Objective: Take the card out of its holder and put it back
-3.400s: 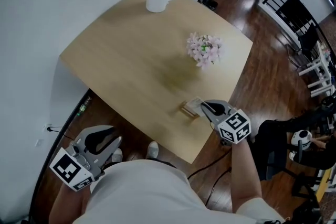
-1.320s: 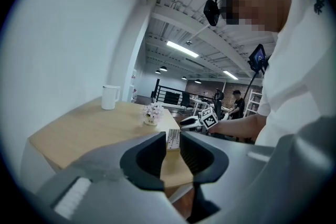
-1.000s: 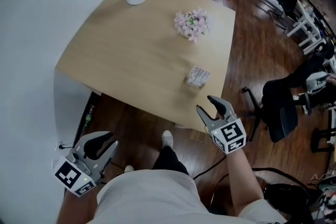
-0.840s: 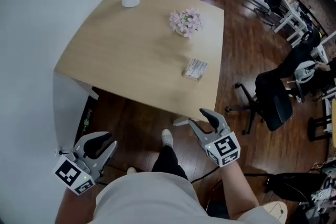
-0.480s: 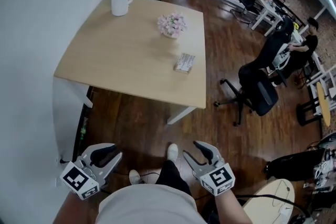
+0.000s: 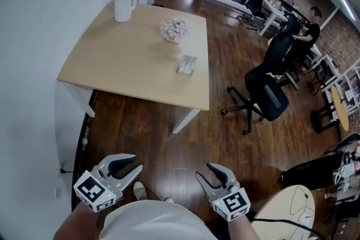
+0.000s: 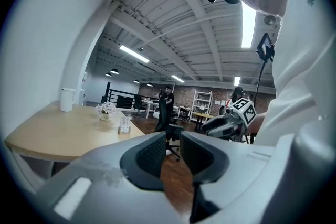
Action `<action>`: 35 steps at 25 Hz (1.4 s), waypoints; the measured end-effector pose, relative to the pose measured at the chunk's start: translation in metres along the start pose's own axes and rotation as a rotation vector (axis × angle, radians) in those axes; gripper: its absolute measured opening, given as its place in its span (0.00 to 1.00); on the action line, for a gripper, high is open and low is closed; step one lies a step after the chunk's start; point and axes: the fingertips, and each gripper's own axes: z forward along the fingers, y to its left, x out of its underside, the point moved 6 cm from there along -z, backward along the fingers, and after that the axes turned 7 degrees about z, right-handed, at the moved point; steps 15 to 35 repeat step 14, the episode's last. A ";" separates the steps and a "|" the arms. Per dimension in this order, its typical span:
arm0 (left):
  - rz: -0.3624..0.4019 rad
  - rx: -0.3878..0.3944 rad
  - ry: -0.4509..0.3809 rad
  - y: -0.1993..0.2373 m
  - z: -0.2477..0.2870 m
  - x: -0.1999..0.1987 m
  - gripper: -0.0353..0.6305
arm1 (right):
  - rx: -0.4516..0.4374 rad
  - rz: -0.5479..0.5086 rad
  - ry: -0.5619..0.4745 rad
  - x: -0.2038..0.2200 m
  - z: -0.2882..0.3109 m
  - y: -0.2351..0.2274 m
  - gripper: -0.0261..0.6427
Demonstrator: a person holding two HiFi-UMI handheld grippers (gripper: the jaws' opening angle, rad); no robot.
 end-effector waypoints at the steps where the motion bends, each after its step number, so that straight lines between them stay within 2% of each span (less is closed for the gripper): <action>1: 0.004 0.004 -0.002 -0.008 0.002 -0.003 0.19 | -0.003 0.001 -0.004 0.003 -0.007 0.001 0.30; 7: 0.019 -0.001 -0.005 -0.053 0.011 -0.011 0.19 | -0.022 -0.010 -0.041 0.015 -0.046 0.002 0.29; 14: 0.013 -0.026 -0.005 -0.104 0.013 -0.011 0.19 | -0.038 0.013 -0.033 0.034 -0.087 0.004 0.28; 35: 0.013 -0.026 -0.005 -0.104 0.013 -0.011 0.19 | -0.038 0.013 -0.033 0.034 -0.087 0.004 0.28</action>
